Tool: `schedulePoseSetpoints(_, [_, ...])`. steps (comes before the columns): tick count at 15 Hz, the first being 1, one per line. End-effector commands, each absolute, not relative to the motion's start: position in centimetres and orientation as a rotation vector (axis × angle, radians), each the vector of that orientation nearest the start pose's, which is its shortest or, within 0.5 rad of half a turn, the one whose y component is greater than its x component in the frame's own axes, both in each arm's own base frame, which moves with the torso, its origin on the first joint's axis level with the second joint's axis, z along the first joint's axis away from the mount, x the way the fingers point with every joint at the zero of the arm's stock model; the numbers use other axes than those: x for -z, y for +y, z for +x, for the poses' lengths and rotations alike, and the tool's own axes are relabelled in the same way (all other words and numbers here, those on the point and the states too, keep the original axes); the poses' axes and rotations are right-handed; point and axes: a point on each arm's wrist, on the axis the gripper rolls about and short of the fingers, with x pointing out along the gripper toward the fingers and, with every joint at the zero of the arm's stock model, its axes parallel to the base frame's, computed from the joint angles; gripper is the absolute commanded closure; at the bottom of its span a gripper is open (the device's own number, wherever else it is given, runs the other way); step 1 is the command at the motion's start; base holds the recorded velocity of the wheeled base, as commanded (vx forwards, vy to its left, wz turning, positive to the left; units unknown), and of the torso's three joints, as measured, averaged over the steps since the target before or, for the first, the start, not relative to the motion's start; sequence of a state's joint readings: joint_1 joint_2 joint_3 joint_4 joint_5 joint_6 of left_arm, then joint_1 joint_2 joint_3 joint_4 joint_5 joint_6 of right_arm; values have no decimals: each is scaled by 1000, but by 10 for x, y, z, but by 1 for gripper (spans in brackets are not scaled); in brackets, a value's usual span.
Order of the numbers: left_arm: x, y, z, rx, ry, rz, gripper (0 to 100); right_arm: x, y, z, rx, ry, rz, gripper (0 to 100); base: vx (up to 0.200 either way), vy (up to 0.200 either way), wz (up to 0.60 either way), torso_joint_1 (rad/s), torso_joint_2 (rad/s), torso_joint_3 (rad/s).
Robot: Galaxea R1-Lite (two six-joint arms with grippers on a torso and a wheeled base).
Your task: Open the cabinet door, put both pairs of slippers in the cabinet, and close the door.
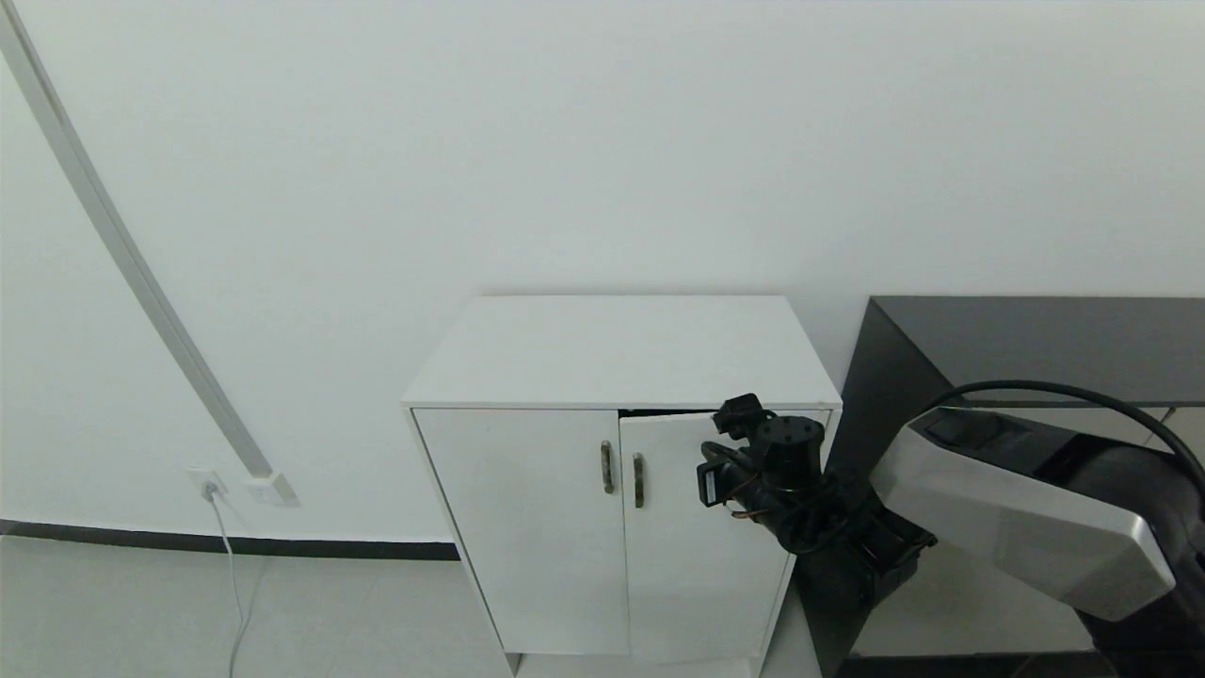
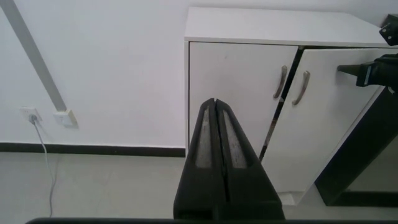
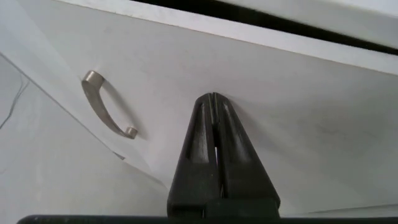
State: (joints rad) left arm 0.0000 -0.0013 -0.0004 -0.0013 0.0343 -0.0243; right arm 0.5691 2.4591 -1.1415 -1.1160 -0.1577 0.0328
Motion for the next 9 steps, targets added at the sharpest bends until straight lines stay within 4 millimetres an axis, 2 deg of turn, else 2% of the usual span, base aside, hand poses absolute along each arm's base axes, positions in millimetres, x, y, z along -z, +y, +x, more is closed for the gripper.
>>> schedulePoseSetpoints(1, [-76, 1, -23, -35, -4, -25, 100, -14, 237, 389, -393, 192, -37, 100, 0, 0, 0, 0, 0, 0])
schedulePoseSetpoints(9, [-76, 1, -23, -35, -4, -25, 100, -19, 236, 394, -386, 176, -29, 100, 0, 0, 0, 0, 0, 0])
